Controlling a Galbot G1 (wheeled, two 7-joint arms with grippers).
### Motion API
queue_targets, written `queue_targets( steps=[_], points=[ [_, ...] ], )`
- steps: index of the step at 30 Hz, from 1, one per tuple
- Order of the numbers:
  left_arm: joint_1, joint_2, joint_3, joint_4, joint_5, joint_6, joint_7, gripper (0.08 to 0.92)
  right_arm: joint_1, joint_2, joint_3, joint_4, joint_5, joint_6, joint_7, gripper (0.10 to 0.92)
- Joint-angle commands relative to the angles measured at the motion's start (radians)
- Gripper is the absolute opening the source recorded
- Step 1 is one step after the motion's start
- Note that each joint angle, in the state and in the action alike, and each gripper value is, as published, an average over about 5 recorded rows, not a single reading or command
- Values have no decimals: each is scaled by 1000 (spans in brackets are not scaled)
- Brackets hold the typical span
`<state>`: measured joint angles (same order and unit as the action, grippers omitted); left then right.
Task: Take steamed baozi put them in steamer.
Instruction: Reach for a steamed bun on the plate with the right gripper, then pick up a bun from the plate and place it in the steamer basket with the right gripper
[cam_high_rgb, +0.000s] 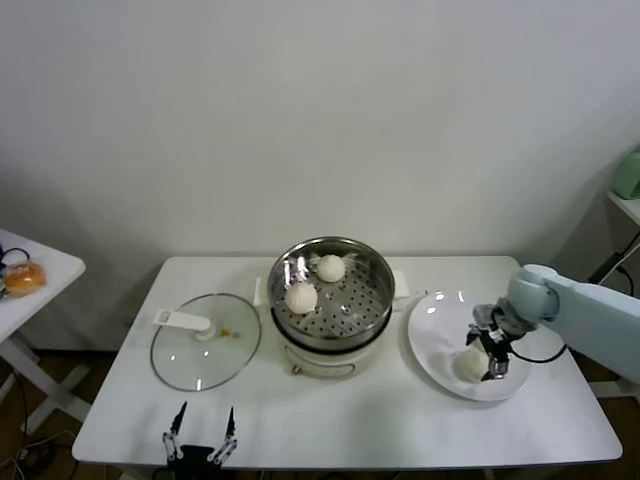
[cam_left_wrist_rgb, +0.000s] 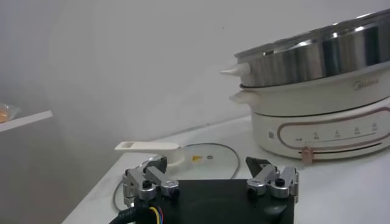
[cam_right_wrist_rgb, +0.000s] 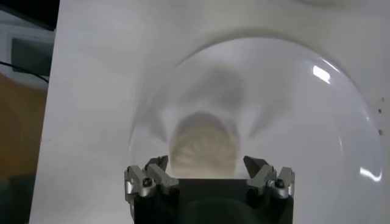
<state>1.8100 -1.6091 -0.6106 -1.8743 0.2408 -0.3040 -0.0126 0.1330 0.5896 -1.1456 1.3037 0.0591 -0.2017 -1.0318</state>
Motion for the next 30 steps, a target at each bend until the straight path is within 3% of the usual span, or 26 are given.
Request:
queue_targets(
  steps=[1, 8, 20, 30],
  points=[
    [1, -5, 1, -1, 0, 2, 0, 823, -25, 6, 22, -8, -13, -4, 0, 823],
    [1, -4, 2, -3, 0, 3, 0, 823, -25, 8, 22, -12, -21, -3, 0, 812],
    [1, -5, -2, -2, -1, -1, -2, 823, 6, 7, 13, -4, -33, 7, -5, 682],
    [-3, -7, -5, 0, -5, 2, -1, 823, 370, -16, -239, 94, 54, 101, -37, 671]
  ],
)
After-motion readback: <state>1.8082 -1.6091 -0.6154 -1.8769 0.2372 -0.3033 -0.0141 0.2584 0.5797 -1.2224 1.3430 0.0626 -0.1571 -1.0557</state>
